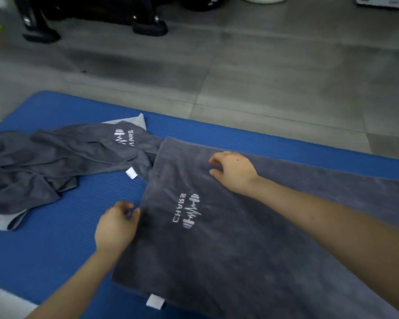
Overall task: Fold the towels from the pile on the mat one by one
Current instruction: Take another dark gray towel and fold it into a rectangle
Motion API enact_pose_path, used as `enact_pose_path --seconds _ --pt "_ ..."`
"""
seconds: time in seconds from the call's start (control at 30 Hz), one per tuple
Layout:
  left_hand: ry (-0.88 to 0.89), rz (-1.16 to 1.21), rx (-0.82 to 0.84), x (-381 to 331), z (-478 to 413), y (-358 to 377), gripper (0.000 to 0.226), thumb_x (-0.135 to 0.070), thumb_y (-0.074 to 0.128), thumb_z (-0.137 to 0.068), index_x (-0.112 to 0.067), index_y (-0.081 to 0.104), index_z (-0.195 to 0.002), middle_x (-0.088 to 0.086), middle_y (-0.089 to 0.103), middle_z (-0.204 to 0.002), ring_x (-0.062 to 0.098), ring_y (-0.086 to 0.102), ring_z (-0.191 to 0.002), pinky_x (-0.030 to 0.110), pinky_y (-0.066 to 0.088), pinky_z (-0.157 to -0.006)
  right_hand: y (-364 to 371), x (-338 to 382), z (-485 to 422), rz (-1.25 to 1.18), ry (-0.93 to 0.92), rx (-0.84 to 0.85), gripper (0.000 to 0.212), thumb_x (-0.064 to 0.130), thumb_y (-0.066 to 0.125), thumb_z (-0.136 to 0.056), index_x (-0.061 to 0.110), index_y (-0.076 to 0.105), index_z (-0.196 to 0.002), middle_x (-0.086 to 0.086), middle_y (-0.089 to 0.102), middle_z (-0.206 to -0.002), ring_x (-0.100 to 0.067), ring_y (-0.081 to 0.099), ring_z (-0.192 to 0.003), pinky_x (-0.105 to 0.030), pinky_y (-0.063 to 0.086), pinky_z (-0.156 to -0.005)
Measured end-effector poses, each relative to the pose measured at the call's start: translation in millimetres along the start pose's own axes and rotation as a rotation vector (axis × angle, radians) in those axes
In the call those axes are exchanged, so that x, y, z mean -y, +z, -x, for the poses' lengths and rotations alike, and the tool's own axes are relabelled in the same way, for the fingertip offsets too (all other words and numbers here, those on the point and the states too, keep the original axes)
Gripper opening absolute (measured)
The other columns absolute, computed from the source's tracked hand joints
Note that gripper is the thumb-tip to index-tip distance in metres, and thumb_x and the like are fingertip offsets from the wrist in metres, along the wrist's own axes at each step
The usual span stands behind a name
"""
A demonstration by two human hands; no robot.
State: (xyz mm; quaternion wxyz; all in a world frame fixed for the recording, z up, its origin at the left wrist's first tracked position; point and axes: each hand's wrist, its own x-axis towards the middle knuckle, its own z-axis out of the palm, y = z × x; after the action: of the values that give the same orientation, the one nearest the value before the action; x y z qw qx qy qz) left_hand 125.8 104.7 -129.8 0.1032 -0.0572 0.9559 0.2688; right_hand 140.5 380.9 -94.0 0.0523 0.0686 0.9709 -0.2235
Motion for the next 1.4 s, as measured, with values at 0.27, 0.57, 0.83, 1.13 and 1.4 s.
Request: enact_pose_path --seconds 0.27,0.57,0.83,1.13,1.4 --pt "-0.072 0.175 0.152 30 -27 5 0.011 -0.031 0.070 -0.079 -0.026 0.065 -0.088 -0.013 0.063 -0.079 0.009 0.061 -0.080 0.024 0.042 -0.065 55 54 -120 -0.066 0.155 -0.018 0.049 0.033 0.047 -0.097 0.020 0.035 -0.142 -0.006 0.052 -0.135 -0.030 0.043 -0.125 -0.038 0.036 -0.100" --pt "-0.012 0.220 0.291 44 -38 7 0.014 -0.019 0.072 -0.078 -0.026 0.070 -0.089 -0.016 0.067 -0.087 0.001 0.062 -0.086 0.021 0.047 -0.079 72 61 -177 0.183 0.124 -0.031 0.040 0.032 0.048 -0.096 0.025 0.045 -0.135 -0.004 0.062 -0.119 -0.025 0.041 -0.120 -0.038 0.029 -0.101" --pt "0.085 0.163 0.288 23 -24 -16 0.005 -0.018 0.070 -0.080 -0.023 0.068 -0.080 -0.012 0.066 -0.073 0.005 0.062 -0.068 0.030 0.054 -0.071 14 41 -116 0.290 0.008 -0.318 0.022 0.034 0.054 -0.092 0.025 0.070 -0.104 -0.004 0.067 -0.102 -0.027 0.050 -0.105 -0.036 0.030 -0.089" --pt "0.469 -0.059 0.317 -77 44 -27 0.006 -0.017 0.073 -0.075 -0.019 0.072 -0.080 -0.009 0.066 -0.071 0.012 0.063 -0.075 0.025 0.046 -0.070 -72 -75 54 0.113 0.329 -0.299 0.014 0.021 0.062 -0.086 0.021 0.074 -0.095 -0.002 0.073 -0.096 -0.026 0.064 -0.099 -0.041 0.044 -0.091" --pt "0.722 -0.237 0.755 -203 139 10 0.015 -0.014 0.070 -0.080 -0.022 0.060 -0.072 -0.011 0.061 -0.061 -0.004 0.051 -0.037 0.007 0.039 -0.048 -100 -187 222 -0.067 0.617 -0.279 0.014 0.018 0.066 -0.085 0.017 0.074 -0.096 -0.003 0.074 -0.092 -0.019 0.067 -0.094 -0.028 0.047 -0.081"
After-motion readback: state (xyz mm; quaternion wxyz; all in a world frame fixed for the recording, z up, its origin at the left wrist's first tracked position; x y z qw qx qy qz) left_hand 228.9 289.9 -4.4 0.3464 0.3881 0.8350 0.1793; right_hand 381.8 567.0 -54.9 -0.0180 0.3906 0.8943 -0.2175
